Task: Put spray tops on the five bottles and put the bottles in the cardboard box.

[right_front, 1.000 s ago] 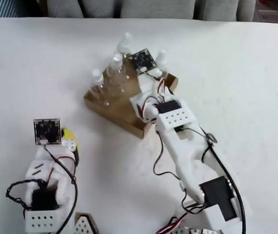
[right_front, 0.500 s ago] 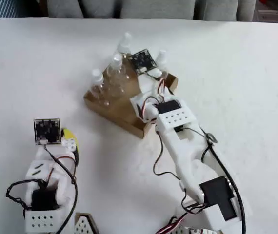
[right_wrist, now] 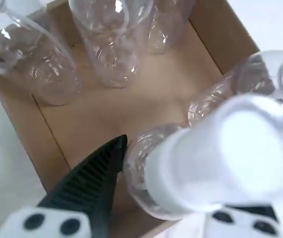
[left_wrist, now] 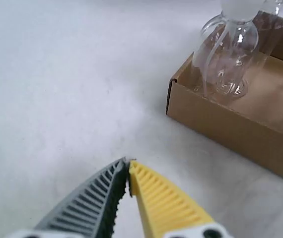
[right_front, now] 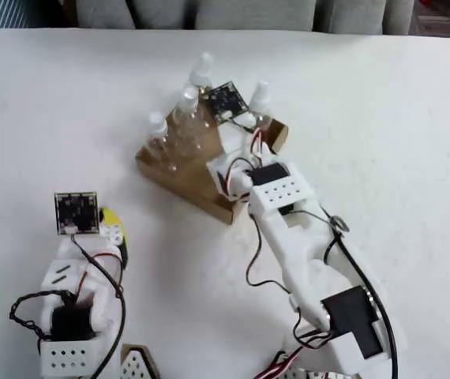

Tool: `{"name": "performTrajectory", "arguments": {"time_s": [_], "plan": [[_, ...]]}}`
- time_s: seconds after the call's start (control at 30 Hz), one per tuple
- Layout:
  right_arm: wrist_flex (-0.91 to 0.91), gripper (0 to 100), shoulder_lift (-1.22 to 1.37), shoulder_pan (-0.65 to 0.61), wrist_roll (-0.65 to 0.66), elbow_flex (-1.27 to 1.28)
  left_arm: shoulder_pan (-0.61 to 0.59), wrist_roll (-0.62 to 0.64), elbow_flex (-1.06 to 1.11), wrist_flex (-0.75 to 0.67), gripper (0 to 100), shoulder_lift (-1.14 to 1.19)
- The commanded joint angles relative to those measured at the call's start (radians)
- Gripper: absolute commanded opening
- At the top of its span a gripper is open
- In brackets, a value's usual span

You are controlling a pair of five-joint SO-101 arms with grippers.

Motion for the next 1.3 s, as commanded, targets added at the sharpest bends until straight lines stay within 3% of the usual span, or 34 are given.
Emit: {"name": "performTrajectory", "arguments": {"time_s": [0.0,0.13,0.43,0.87,1.27], "plan": [[0.008,24.5,-0.016,-0.007,0.002,-0.043,-0.007,-0.008,-0.003,-0.037,2,-0.008],[0.008,31.6,-0.016,-0.007,0.002,-0.043,-0.007,-0.008,-0.003,-0.037,2,-0.008],[0.010,31.8,-0.016,-0.008,0.002,-0.069,-0.007,-0.008,-0.003,-0.037,2,-0.008],[0.179,31.8,-0.194,-0.065,-0.055,-0.095,-0.007,-0.008,-0.003,-0.038,2,-0.008],[0.355,31.6,-0.412,0.028,-0.055,-0.089,-0.007,-0.008,-0.003,-0.038,2,-0.008]]}}
